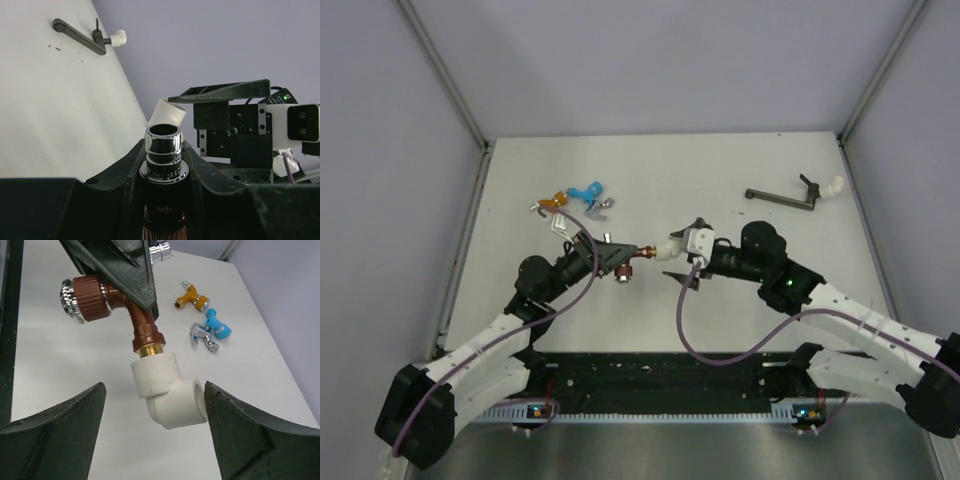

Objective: Install the water faucets

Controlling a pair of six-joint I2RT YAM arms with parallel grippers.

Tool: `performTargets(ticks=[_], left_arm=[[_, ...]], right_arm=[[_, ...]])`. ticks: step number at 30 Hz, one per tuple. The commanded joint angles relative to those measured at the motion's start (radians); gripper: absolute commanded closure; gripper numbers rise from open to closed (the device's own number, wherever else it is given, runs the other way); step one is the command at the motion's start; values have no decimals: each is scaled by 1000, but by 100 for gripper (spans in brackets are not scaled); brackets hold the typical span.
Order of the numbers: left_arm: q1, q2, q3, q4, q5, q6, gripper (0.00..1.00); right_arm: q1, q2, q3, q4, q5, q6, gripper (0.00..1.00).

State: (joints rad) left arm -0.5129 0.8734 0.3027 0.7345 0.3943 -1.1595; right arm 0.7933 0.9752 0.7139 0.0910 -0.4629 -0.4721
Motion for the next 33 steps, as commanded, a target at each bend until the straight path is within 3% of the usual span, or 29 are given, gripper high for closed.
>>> performTargets(ticks=[1, 4, 6, 13, 16, 19, 21, 23, 26, 30, 33], left_arm=[[1, -14, 59, 62, 21, -29, 100], [1, -16, 67, 59, 32, -31, 100], [1, -14, 70, 57, 35, -32, 100], [1, -8, 81, 80, 72, 16, 100], [2, 4, 90, 152, 158, 130, 100], [2, 6, 93, 232, 335, 277, 100], [1, -17, 55, 290, 367, 377, 100], [2, -49, 26, 283, 289, 447, 100], [2, -80, 71, 10, 109, 535, 100], [2, -85, 95, -210, -141, 592, 100], [4, -80, 88, -299, -238, 587, 100]], right_arm=[[17, 17, 12, 47, 61, -57, 21], [18, 23, 1, 65, 67, -54, 21], [18, 26, -2, 78, 72, -49, 27], [18, 36, -4, 104, 70, -13, 84], [9, 39, 22, 69, 41, 36, 100], [-49, 48, 65, 15, -125, 149, 100], [-112, 66, 88, 13, -268, 277, 100], [-129, 75, 94, 12, -295, 328, 100], [-131, 91, 79, -17, -131, 351, 100], [-134, 77, 33, -7, 56, 398, 60], [-134, 74, 32, -25, 125, 428, 33]])
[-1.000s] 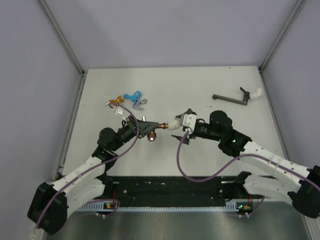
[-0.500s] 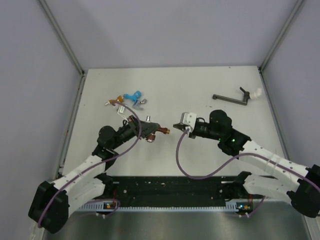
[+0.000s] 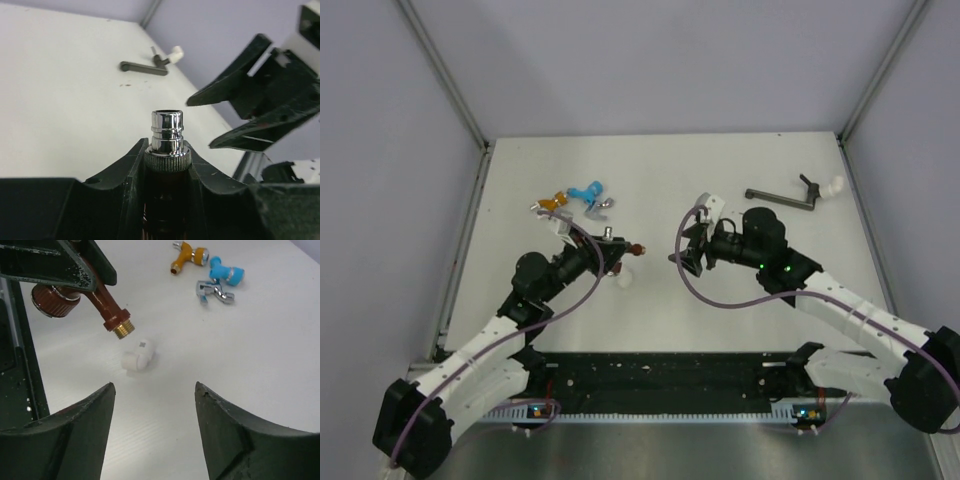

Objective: Install the water faucets

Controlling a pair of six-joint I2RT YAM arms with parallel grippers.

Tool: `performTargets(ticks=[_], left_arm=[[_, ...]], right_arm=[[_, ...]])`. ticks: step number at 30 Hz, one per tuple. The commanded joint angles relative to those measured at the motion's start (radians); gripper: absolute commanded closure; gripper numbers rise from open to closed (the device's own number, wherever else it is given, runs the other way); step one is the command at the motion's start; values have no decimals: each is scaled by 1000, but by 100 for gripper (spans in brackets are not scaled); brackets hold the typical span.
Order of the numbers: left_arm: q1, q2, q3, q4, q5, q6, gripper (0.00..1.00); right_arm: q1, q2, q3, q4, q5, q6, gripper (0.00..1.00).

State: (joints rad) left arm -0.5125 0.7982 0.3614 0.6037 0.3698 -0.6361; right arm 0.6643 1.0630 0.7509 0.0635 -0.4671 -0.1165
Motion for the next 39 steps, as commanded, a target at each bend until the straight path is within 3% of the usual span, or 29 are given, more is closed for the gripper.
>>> performTargets(ticks=[1, 4, 7, 13, 19, 22, 26, 31, 34, 39], left_arm=[[3, -4, 21, -165, -206, 59, 100], [5, 9, -9, -124, -164, 4, 100], [0, 57, -19, -70, -92, 13, 100], [-14, 323, 99, -171, 15, -8, 100], [-17, 455, 87, -45, 46, -114, 100], [-5, 362, 80, -143, -43, -59, 100], [23, 143, 76, -376, -279, 9, 100], [28, -138, 45, -635, -575, 24, 100], [28, -305, 18, -725, -660, 13, 100], [28, -453, -2, -831, -713, 16, 100]], right_arm=[[-6, -14, -5, -7, 128, 77, 28], [-5, -18, -18, 5, 91, 97, 17], [-5, -37, -44, 24, 71, 109, 14], [-5, -84, -96, 24, 123, 175, 10], [-5, -72, -113, 9, 140, 251, 6], [-5, -16, -101, -1, 134, 267, 4], [11, 138, -36, -14, 148, 273, 5], [83, 389, 169, -100, 202, 264, 9], [119, 547, 324, -174, 206, 262, 13], [182, 782, 568, -286, 220, 241, 18]])
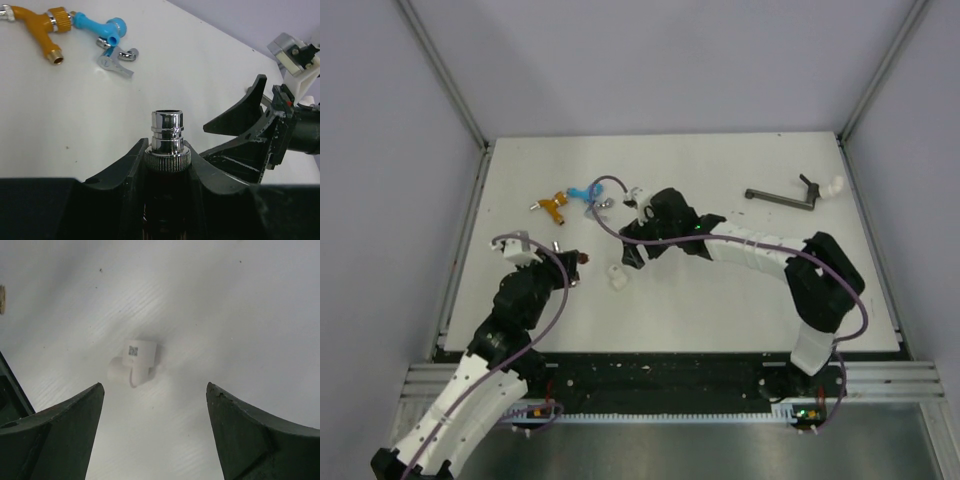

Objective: Install the water faucets

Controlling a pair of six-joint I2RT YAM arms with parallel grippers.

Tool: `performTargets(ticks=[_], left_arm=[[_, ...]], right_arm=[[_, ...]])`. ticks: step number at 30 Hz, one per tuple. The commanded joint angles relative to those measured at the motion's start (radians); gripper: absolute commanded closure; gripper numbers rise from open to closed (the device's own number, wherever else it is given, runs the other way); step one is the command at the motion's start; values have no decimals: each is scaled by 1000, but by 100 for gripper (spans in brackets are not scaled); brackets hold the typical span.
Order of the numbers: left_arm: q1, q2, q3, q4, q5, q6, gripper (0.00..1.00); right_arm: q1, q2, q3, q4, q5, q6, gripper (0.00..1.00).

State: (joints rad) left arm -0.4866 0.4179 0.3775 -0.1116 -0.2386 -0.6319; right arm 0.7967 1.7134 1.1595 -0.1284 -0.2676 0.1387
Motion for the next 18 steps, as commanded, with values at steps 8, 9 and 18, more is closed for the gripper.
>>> performTargets(ticks=[8, 9, 18], left_arm=[[2, -154, -14, -192, -110, 8, 100], [2, -159, -12, -197, -107, 8, 100], [3, -185, -34, -175, -82, 38, 100]], right_arm=[[128, 321, 325, -157, 105, 24, 26], [137, 334, 336, -160, 126, 36, 26], [203, 331, 301, -108, 223, 62, 14]])
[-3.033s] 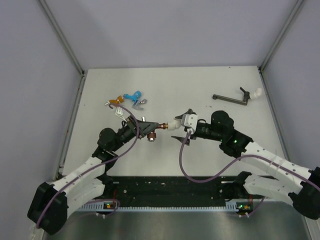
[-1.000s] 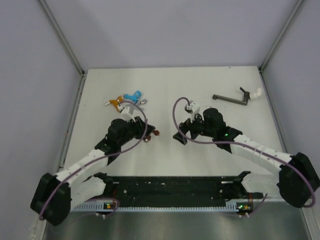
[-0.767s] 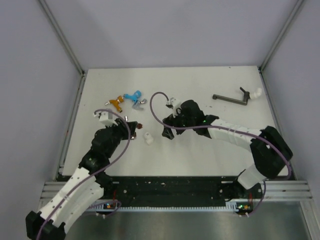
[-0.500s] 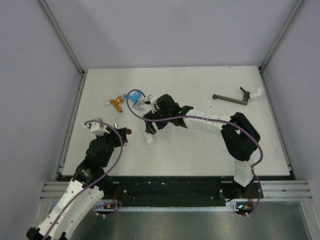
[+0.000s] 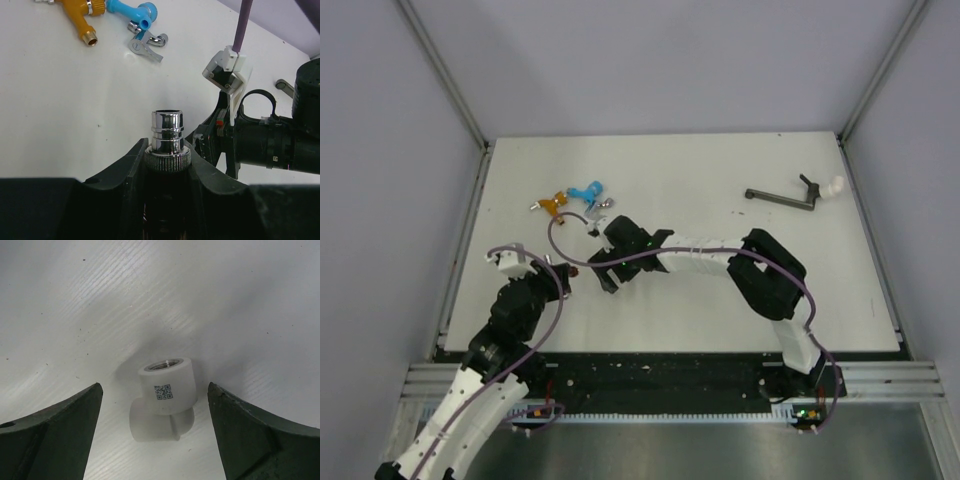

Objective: Install the water faucets

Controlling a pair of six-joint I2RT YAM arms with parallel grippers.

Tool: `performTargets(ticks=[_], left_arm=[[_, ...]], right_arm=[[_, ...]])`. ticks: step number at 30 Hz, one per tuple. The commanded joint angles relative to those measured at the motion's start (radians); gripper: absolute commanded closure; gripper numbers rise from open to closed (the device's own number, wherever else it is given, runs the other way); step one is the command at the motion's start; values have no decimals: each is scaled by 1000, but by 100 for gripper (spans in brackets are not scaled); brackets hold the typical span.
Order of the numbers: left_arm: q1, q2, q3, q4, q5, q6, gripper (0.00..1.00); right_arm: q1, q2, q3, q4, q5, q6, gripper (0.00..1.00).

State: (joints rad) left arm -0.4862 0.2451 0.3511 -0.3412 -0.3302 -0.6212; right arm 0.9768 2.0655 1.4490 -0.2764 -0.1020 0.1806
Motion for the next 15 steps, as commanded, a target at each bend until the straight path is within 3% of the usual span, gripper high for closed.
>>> performTargets(ticks=[1, 8, 15], left_arm=[[1, -13, -11, 59, 11, 29, 100], [3, -12, -40, 97, 49, 8, 100], [1, -12, -47, 107, 62, 8, 100]], right_arm=[[26, -30, -5, 54, 64, 10, 14], [26, -111, -131, 95, 7, -141, 15], [26, -151, -199, 169, -30, -245, 25]])
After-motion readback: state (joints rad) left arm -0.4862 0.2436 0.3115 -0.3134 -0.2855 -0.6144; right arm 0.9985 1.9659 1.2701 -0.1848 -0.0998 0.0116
